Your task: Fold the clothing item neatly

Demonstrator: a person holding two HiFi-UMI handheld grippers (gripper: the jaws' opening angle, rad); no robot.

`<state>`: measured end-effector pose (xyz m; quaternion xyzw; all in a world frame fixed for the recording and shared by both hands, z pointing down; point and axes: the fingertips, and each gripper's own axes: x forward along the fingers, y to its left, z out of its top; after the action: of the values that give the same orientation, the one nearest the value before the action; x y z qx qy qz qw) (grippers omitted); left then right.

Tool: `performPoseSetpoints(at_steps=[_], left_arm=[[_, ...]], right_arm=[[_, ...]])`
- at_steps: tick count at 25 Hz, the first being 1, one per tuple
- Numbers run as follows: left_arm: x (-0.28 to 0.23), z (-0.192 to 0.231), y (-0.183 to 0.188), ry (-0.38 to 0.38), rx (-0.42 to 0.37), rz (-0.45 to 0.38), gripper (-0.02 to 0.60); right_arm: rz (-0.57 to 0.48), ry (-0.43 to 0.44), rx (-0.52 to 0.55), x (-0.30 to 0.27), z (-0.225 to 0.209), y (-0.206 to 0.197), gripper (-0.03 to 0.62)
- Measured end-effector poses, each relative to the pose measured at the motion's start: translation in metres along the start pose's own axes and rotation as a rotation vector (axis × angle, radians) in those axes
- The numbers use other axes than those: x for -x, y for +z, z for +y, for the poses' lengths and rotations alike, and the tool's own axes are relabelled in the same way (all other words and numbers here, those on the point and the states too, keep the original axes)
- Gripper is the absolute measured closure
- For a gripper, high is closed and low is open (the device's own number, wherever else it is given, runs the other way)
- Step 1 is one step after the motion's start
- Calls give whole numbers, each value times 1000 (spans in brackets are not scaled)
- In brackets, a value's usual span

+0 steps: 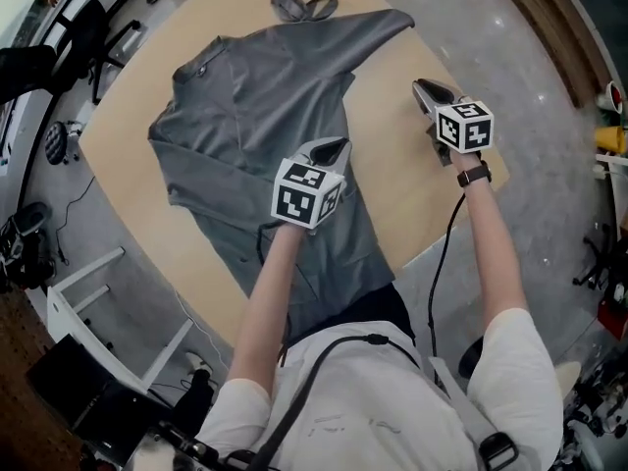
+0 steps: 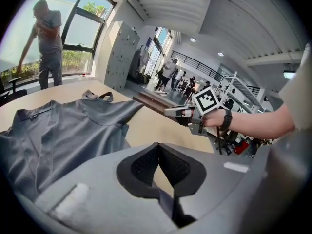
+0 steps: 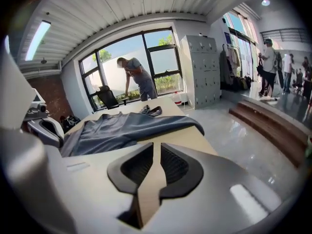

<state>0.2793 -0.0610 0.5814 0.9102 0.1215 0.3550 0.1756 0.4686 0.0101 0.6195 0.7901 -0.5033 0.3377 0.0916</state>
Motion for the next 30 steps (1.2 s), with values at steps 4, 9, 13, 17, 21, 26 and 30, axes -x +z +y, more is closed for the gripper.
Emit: performPoseSetpoints(at_steps=[4, 9, 13, 17, 21, 26, 30], left_arm=[[-16, -1, 12, -18, 13, -6, 580], [-29, 6, 19, -28, 48, -8, 580], [-34, 13, 19, -24, 66, 2, 580], [-29, 16, 22, -35, 81, -20, 580], [-14, 20, 14, -25, 115, -33, 580], [23, 27, 4, -13, 167, -89, 580], [67, 42, -15, 40, 229, -138, 580]], right_arm=[[80, -29, 61, -28, -60, 19, 493], [164, -63, 137, -84, -115, 36, 509], [196, -12, 214, -128, -122, 44, 452], [201, 35, 287, -152, -106, 57, 471], [229, -6, 330, -155, -97, 53, 554], [123, 44, 355, -110, -26, 83, 572], [-25, 139, 302, -39, 79, 113, 572]])
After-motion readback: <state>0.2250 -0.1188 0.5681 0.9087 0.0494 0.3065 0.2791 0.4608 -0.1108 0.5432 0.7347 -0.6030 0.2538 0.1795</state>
